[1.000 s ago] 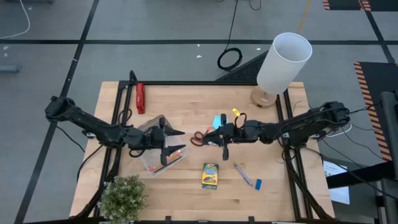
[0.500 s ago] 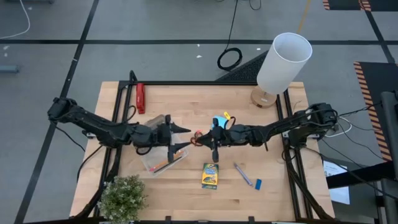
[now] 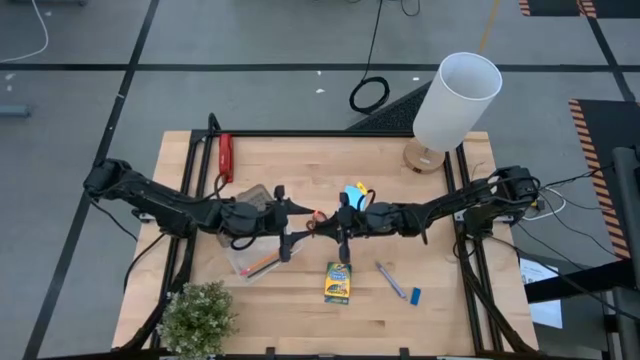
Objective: Pack school essentials
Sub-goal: Put the black pencil into the supply box
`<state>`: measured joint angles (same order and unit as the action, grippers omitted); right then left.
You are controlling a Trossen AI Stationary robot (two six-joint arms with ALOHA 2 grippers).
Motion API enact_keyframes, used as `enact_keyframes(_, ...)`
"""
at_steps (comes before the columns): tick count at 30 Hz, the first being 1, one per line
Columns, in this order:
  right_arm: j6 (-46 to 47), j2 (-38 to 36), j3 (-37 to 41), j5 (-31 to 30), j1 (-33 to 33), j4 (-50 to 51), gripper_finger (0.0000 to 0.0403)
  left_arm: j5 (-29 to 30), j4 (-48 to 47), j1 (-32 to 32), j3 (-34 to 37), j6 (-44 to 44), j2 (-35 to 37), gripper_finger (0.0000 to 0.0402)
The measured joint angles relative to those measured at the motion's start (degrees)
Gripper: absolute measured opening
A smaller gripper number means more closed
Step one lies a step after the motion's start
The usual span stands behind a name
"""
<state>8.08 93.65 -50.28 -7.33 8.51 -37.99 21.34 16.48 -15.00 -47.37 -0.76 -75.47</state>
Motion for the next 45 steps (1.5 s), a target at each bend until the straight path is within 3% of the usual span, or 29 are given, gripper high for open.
enact_keyframes(7, 0.73, 0.0, -0.05, 0.05, 0.2, 3.28, 0.0011, 0.15, -7.49, -0.17, -0.02, -2.71, 5.25, 0.0232)
enact_keyframes(12, 0.86, 0.0, -6.24, 0.06, 0.66, 18.69, 0.0012, -2.86, -10.33, -0.11, -0.73, -2.14, 7.96, 0.0232)
enact_keyframes(16, 0.45, 0.02, -12.5, -0.03, 1.43, 32.43, 0.0012, -5.24, -25.05, 0.26, -8.07, -1.87, 7.97, 0.0232)
enact_keyframes(20, 0.35, 0.0, -15.18, -0.38, 1.77, 38.71, 0.0011, -5.13, -38.22, -0.89, -16.01, 0.56, 3.96, 0.0232)
enact_keyframes(24, 0.41, 0.0, -15.61, -0.42, 1.84, 41.59, 0.0011, -5.36, -41.23, -2.43, -21.35, 4.71, -0.96, 0.0232)
enact_keyframes(31, 0.04, 0.0, -15.61, -0.46, 2.12, 43.83, 0.0011, -4.73, -46.12, -1.44, -27.31, 2.53, -7.82, 0.0232)
enact_keyframes(37, -0.5, 0.0, -15.61, -0.55, 2.12, 44.34, 0.0012, -6.25, -49.65, 0.39, -28.0, 1.59, -9.69, 0.0229)
enact_keyframes(45, -1.27, 0.0, -15.61, -0.57, 2.12, 43.88, 0.0011, -8.05, -49.78, 0.4, -28.11, 1.59, -9.55, 0.0141)
